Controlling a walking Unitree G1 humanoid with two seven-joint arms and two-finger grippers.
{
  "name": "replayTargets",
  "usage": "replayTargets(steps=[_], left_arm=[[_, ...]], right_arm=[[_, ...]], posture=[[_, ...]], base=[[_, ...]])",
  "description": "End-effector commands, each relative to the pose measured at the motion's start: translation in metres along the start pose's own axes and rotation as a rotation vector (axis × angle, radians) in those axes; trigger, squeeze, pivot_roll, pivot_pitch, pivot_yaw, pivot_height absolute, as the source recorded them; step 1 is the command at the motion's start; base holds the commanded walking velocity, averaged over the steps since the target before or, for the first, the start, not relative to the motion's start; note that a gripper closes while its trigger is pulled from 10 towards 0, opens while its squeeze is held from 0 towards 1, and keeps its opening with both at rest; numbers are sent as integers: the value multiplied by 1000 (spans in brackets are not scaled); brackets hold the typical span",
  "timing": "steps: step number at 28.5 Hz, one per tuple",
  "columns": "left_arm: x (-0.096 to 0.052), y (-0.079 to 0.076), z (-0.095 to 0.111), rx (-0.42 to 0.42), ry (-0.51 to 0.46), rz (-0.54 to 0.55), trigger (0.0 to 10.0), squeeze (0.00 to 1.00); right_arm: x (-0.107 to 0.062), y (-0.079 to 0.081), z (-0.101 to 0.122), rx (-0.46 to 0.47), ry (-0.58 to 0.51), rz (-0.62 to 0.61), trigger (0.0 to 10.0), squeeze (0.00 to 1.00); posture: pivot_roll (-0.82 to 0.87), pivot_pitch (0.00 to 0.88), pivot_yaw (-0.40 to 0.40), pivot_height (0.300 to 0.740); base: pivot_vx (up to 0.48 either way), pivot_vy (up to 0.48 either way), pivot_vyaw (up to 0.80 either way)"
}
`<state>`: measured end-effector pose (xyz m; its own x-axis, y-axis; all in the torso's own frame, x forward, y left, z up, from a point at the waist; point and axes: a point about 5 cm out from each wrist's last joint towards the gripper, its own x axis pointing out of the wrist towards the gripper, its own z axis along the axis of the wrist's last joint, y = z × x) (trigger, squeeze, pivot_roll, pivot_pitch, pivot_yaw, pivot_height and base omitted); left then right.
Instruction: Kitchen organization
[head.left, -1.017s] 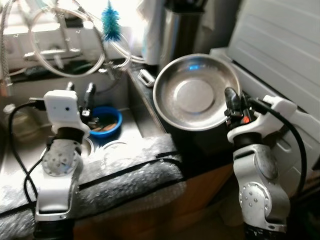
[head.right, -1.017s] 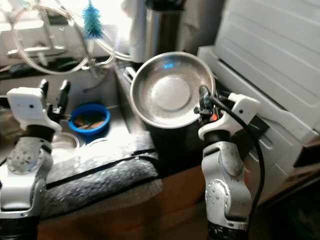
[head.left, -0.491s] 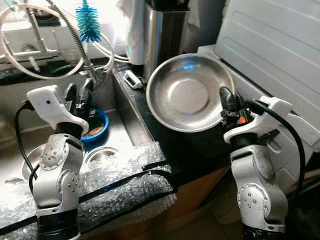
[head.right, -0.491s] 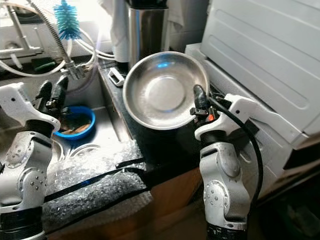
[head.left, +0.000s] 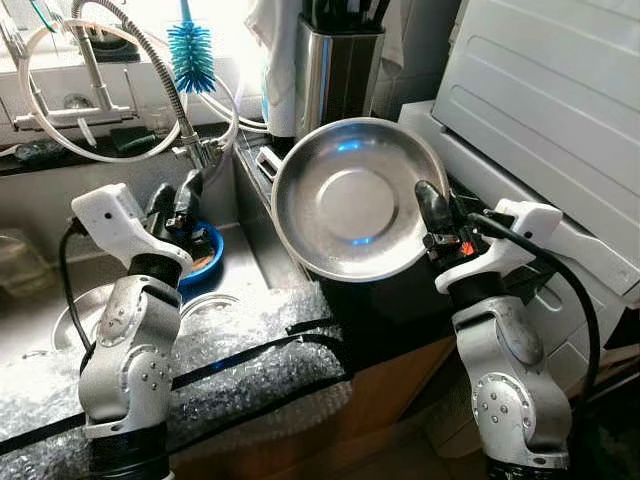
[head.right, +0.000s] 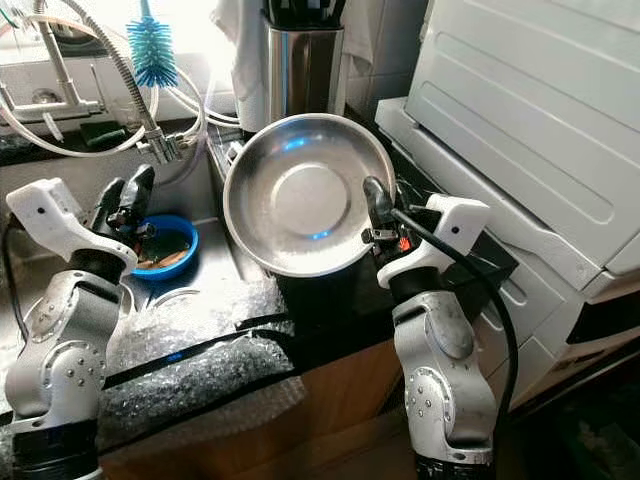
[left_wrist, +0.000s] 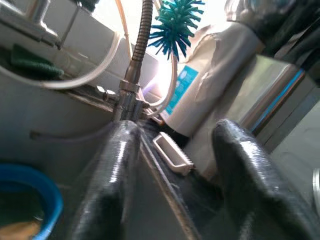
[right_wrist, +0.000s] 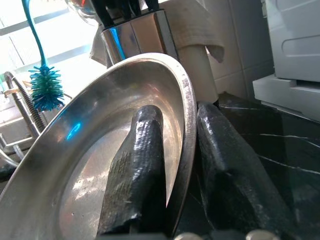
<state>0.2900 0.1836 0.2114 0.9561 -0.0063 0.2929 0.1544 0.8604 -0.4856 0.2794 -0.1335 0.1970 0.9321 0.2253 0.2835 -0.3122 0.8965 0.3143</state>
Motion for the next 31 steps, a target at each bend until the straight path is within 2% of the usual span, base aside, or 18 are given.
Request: replayTargets(steps=[1, 6, 12, 13, 14, 25, 31], left_arm=[[1, -9, 3, -45, -4, -46, 10000, 1000], [0, -12, 2, -75, 7, -72, 10000, 1000], [-1, -21, 0, 7, 50, -147, 10000, 1000], [-1, -23, 0, 24, 56, -164, 10000, 247], [-2, -28, -2, 68, 63, -199, 10000, 0], [-6, -45, -11, 287, 100, -323, 10000, 0], [-7, -45, -12, 313, 102, -336, 10000, 0]], right_arm=[[1, 1, 0, 2, -3, 18, 10000, 0], [2, 2, -1, -11, 2, 28, 10000, 0], [3, 4, -1, -12, 5, 43, 10000, 0], [3, 4, -1, -14, 5, 44, 10000, 0], [3, 3, -1, -15, 5, 46, 10000, 0], [3, 5, -2, -21, 14, 70, 10000, 0], [3, 4, 0, -28, 7, 74, 10000, 0]], posture=[[-43, 0, -70, 727], [-40, 0, -70, 727], [-40, 0, -71, 727], [-40, 0, -71, 727], [-39, 0, -72, 727], [-39, 0, -73, 727], [-43, 0, -71, 727]], base=[[0, 0, 0], [0, 0, 0], [0, 0, 0], [0, 0, 0], [0, 0, 0], [0, 0, 0], [0, 0, 0]])
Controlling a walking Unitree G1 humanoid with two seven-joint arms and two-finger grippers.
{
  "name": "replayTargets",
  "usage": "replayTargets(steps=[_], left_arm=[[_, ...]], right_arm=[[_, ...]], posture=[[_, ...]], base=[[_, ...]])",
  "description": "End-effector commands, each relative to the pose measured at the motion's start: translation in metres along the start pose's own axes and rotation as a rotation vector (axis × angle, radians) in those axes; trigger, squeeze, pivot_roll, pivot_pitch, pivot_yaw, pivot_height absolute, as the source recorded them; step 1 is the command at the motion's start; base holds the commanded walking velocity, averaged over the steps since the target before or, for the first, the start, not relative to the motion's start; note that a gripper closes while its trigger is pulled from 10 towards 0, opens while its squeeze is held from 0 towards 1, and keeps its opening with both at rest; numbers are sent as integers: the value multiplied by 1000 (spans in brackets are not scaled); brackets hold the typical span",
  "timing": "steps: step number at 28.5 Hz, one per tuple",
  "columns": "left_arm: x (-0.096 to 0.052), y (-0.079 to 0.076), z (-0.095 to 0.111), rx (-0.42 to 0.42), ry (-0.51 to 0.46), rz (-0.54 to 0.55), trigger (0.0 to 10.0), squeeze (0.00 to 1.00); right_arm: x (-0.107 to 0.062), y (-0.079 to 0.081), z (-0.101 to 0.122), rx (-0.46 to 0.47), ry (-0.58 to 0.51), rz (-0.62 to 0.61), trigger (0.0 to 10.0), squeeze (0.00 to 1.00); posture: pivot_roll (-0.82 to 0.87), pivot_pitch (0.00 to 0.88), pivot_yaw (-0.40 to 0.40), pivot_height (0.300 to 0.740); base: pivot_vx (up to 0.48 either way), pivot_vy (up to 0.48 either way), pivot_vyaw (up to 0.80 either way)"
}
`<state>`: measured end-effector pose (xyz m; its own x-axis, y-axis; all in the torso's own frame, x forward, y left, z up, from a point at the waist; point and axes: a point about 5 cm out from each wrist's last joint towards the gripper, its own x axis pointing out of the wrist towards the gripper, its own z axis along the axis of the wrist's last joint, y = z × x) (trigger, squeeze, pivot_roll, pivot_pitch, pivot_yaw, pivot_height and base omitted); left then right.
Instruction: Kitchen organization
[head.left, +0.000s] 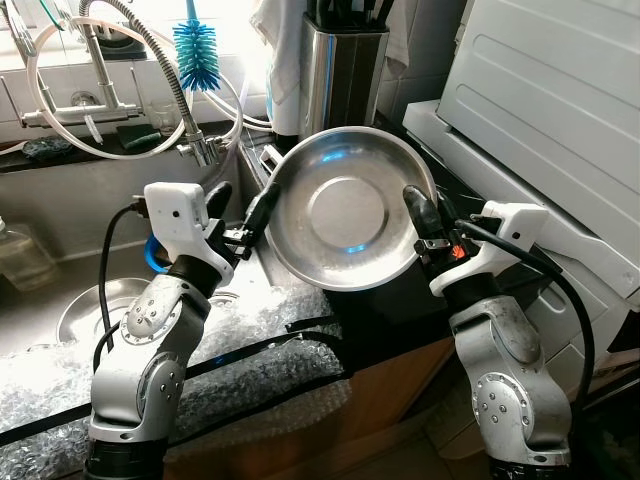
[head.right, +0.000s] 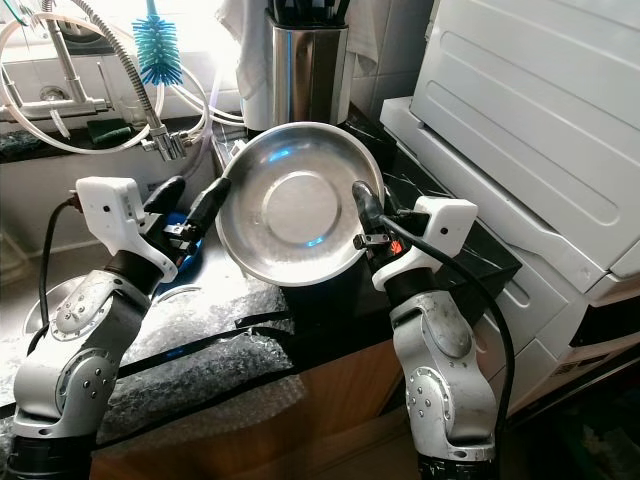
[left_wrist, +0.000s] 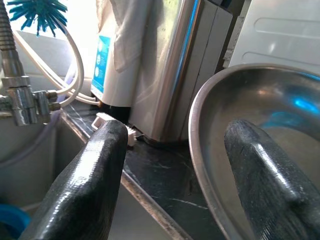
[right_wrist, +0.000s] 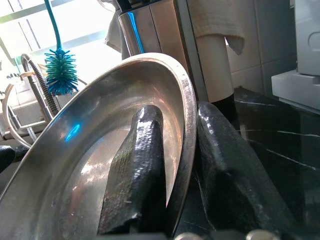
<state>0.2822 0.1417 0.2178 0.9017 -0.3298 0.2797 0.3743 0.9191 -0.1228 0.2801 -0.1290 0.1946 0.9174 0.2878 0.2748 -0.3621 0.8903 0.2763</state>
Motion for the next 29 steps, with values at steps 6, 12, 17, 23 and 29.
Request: replayTargets(steps=[6, 12, 17, 23, 29], left_arm=[[-6, -7, -2, 27, 33, -77, 10000, 0], [-8, -7, -3, 37, 44, -83, 10000, 0], [-7, -7, -3, 59, 69, -111, 10000, 0], [-5, -4, -3, 80, 65, -70, 10000, 0], [-4, -1, -1, 82, 57, -47, 10000, 0]], right_arm=[[2, 2, 7, -22, -32, 30, 10000, 0], [2, 5, 8, -27, -34, 47, 10000, 0], [3, 8, 9, -32, -36, 70, 10000, 0], [1, 32, 7, -65, -11, 231, 10000, 0], [0, 38, 2, -90, 10, 260, 10000, 0]], posture=[[-44, 0, -70, 727], [-44, 0, -69, 727], [-41, 0, -71, 727], [-41, 0, -70, 727], [-38, 0, -70, 727]], base=[[0, 0, 0], [0, 0, 0], [0, 0, 0], [0, 0, 0], [0, 0, 0]])
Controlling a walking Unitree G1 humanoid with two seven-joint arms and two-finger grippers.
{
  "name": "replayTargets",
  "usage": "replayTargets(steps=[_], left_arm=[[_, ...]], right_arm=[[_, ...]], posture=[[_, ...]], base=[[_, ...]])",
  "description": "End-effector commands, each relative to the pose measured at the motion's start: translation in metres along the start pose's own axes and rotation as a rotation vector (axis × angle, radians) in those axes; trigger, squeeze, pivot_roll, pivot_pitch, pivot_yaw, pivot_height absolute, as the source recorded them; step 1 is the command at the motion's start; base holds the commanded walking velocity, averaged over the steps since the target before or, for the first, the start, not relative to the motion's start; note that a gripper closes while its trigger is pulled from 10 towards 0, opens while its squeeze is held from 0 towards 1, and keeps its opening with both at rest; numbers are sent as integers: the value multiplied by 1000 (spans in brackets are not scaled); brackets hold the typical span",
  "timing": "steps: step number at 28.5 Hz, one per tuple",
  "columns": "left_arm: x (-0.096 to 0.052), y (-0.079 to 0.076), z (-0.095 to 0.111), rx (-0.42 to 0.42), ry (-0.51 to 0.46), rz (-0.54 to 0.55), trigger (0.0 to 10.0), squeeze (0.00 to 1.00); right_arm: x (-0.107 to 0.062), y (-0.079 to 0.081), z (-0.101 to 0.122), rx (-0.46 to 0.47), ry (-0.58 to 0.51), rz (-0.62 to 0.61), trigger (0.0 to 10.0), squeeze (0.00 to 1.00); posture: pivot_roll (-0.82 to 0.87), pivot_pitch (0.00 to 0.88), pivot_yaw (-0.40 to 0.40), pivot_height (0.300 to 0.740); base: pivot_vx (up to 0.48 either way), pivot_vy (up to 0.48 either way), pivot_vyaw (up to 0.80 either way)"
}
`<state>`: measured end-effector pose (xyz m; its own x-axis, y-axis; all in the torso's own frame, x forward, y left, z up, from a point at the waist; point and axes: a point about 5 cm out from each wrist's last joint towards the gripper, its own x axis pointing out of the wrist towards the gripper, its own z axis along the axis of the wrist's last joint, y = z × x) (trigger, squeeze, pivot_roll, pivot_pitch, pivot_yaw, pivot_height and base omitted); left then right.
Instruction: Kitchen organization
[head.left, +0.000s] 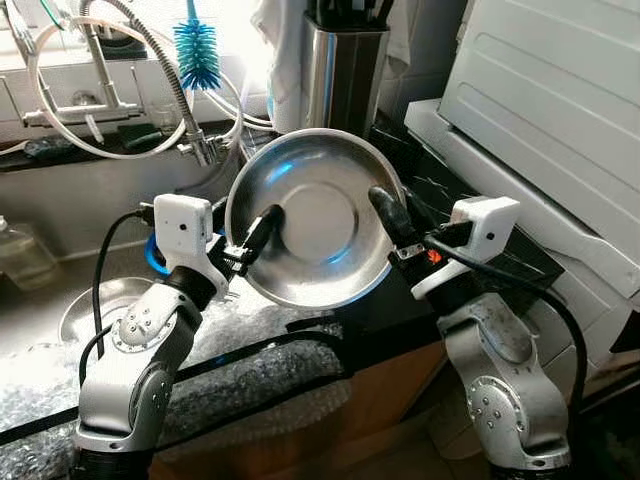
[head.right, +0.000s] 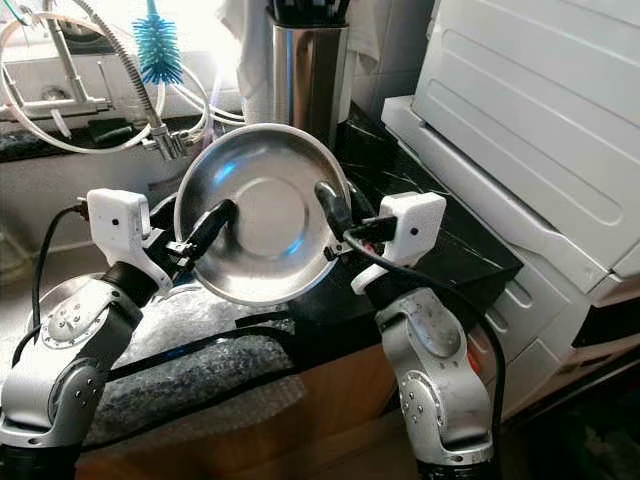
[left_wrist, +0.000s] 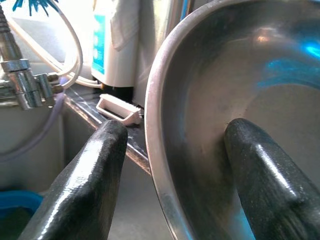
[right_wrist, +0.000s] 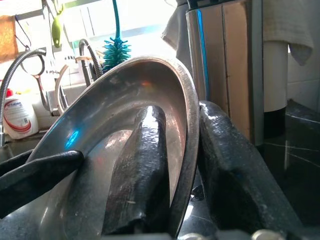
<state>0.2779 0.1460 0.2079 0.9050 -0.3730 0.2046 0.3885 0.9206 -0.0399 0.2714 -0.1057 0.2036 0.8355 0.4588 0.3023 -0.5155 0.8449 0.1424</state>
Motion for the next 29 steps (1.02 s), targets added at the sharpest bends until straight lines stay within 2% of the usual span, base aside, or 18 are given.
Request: replayTargets(steps=[1, 8, 19, 29], left_arm=[[4, -3, 8, 4, -27, -6, 10000, 0], [5, 2, 13, 10, -63, 46, 10000, 0], [5, 4, 17, 5, -92, 65, 10000, 0], [6, -3, 12, -10, -60, 10, 10000, 0]], right_arm=[[1, 11, 1, -9, -6, 67, 10000, 0], [1, 3, 1, -38, -1, 11, 10000, 0], [0, -7, -1, -49, -5, -78, 10000, 0], [1, -8, 1, -41, -22, -91, 10000, 0]], posture=[[-38, 0, -70, 727], [-40, 0, -71, 727], [-34, 0, -70, 727], [-37, 0, -68, 727]], base=[[0, 0, 0], [0, 0, 0], [0, 0, 0], [0, 0, 0]])
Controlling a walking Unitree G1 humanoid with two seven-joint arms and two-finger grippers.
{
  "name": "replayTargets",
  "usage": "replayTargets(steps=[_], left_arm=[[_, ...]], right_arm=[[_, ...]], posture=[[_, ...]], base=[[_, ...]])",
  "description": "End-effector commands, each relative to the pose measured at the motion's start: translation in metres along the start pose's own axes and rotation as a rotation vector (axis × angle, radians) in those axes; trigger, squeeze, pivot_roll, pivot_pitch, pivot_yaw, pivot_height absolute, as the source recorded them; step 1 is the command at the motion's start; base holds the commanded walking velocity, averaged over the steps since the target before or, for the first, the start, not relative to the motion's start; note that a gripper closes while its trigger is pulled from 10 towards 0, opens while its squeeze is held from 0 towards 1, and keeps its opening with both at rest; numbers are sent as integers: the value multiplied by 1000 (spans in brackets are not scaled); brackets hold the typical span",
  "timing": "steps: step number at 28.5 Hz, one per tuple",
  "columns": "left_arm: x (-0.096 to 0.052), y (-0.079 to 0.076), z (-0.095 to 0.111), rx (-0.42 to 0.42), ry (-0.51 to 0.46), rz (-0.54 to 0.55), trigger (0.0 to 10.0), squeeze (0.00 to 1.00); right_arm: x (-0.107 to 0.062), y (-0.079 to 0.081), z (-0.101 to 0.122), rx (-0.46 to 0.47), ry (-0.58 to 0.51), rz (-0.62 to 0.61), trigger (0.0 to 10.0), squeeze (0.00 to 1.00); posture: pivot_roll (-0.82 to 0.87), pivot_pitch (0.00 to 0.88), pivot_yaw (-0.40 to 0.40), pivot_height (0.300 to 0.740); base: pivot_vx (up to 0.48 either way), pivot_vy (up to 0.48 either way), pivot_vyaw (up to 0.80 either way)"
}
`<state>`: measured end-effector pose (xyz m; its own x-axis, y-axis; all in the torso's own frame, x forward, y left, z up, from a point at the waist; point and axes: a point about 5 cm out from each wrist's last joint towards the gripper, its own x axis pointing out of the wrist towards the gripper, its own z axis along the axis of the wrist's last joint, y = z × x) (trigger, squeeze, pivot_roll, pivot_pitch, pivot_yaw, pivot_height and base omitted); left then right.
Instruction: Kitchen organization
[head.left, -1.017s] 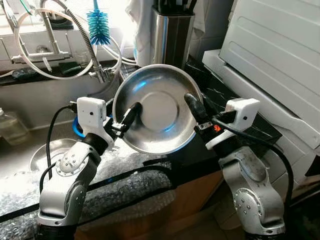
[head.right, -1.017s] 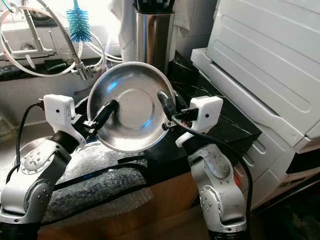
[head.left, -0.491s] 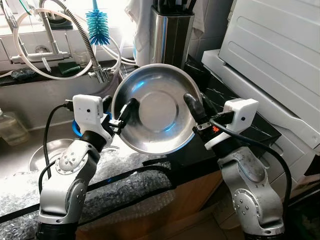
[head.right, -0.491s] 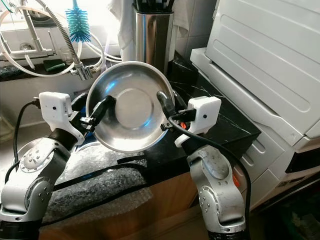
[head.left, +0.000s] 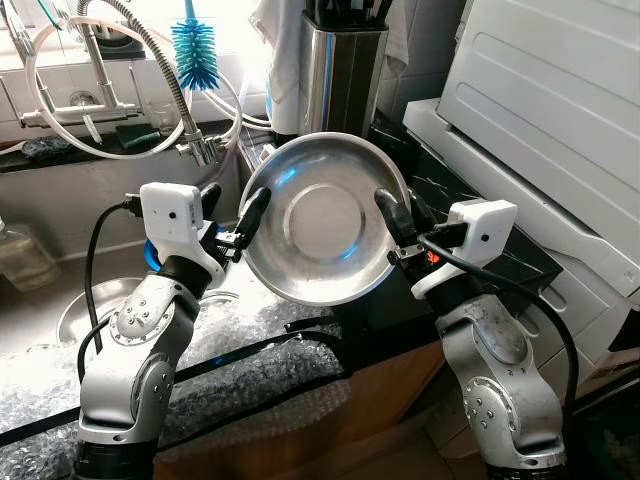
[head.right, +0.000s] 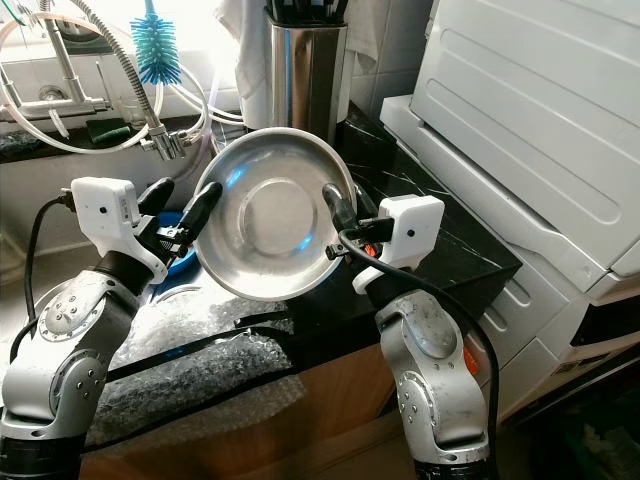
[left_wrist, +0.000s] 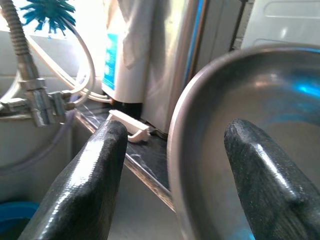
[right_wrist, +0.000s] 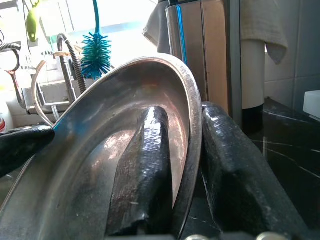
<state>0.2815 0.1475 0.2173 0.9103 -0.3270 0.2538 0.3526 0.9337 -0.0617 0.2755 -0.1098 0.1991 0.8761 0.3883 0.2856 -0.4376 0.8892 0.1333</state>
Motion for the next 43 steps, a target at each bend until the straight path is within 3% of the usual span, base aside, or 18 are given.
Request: replayTargets(steps=[1, 14, 16, 18, 19, 20, 43], left_arm=[[1, -6, 2, 3, 0, -38, 10000, 0], [-2, -9, -9, 24, 47, -58, 10000, 0], [-2, -9, -11, 23, 54, -54, 9647, 0], [-2, -9, -11, 27, 53, -51, 6588, 0], [-2, -8, -10, 31, 48, -44, 1490, 0], [-2, -8, -10, 32, 45, -40, 0, 0], [-2, -10, -12, 17, 52, -47, 0, 0]], right_arm=[[1, -1, 6, -1, -33, -5, 10000, 0], [2, 3, 6, 11, -39, 20, 10000, 0], [3, 4, 6, 11, -39, 27, 10000, 0], [3, 4, 7, 11, -39, 28, 10000, 0], [3, 4, 7, 11, -39, 28, 10000, 0], [3, 4, 7, 11, -40, 28, 10000, 0], [4, 5, 7, 6, -32, 37, 10000, 0]], posture=[[-37, 0, -68, 727], [-40, 0, -69, 727], [-40, 0, -69, 727], [-40, 0, -69, 727], [-41, 0, -70, 727], [-41, 0, -70, 727], [-38, 0, -72, 727]], base=[[0, 0, 0], [0, 0, 0], [0, 0, 0], [0, 0, 0], [0, 0, 0], [0, 0, 0], [0, 0, 0]])
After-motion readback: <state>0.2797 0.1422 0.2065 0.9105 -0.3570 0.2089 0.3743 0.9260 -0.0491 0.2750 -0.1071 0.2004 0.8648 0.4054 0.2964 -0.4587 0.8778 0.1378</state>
